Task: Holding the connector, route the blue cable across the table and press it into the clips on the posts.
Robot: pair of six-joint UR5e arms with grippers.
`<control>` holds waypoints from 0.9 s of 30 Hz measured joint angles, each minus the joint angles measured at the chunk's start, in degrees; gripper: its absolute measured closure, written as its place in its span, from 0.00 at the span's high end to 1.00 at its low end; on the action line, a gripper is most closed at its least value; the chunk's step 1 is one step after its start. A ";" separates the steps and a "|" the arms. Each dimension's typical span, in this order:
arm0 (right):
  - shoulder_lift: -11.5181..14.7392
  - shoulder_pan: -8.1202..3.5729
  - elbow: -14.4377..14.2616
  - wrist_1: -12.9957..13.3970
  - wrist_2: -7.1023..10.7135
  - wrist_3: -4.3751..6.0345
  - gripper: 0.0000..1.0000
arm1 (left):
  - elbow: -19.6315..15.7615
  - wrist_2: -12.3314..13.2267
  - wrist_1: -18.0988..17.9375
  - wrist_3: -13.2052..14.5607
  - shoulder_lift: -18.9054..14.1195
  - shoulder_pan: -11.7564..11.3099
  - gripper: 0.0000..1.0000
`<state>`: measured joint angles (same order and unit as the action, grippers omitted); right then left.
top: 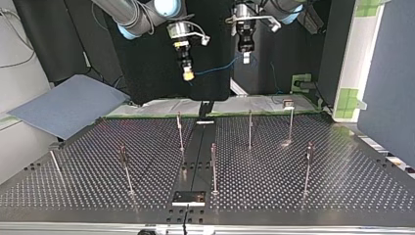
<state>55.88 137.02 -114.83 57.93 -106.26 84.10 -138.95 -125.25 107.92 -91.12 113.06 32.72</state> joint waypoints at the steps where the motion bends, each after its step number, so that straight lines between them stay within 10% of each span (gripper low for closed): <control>1: -0.42 0.19 0.07 -0.53 -0.20 -0.02 0.00 | -0.56 -0.36 -0.03 0.56 -0.08 0.15 0.00; 21: -1.23 0.48 0.18 -11.73 -0.53 -0.05 0.00 | -3.28 -0.95 -0.01 2.39 -0.26 0.42 0.00; 27: 0.32 0.66 1.73 -14.49 0.89 1.50 0.00 | -2.52 0.82 1.99 0.40 -2.23 1.20 0.00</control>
<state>56.19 137.68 -113.10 43.44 -105.37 85.60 -141.47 -124.43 109.92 -90.72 110.83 33.92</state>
